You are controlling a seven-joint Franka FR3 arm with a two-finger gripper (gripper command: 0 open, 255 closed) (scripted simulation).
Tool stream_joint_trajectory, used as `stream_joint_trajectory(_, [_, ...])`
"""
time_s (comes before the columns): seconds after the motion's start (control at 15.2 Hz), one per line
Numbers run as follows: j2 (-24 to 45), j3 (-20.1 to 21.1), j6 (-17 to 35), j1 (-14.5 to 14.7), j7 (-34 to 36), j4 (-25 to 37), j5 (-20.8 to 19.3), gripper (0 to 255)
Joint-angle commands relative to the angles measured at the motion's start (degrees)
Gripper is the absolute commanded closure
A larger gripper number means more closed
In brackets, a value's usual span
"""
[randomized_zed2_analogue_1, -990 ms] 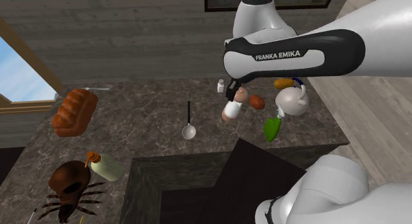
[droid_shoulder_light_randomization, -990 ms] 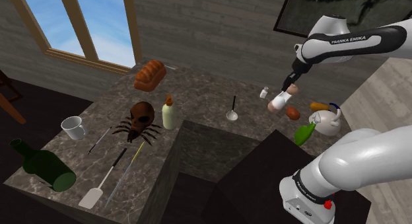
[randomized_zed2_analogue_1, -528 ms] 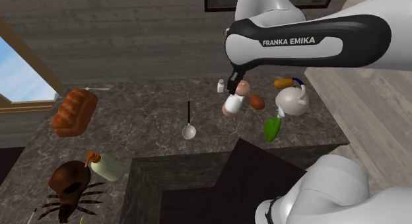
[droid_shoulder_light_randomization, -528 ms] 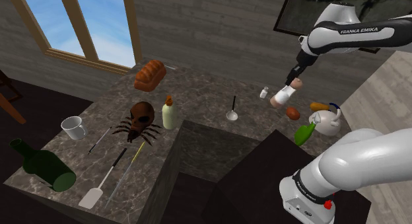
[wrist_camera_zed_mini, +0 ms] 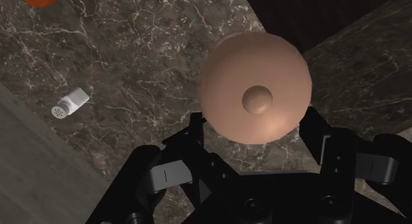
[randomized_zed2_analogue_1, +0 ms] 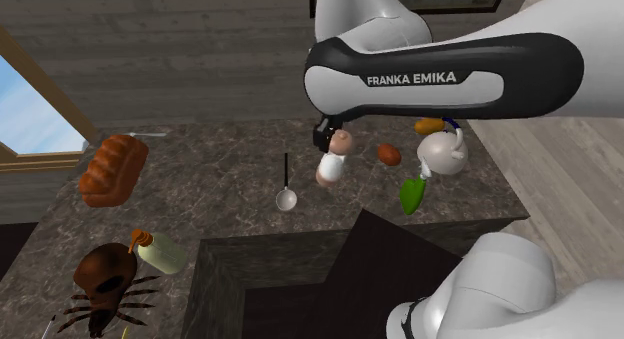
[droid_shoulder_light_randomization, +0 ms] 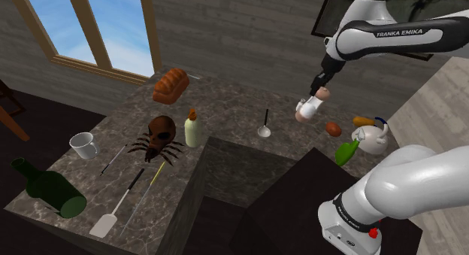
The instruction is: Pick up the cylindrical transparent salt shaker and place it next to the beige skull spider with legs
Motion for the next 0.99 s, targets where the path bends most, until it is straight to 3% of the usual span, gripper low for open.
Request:
stream_joint_trajectory(0.0, [0.8,2.1,0.4,1.4,2.9,0.2,1.1,255])
stream_joint_trajectory(0.92, [11.7,15.0,0.6,10.6,20.7,8.9,7.3,255])
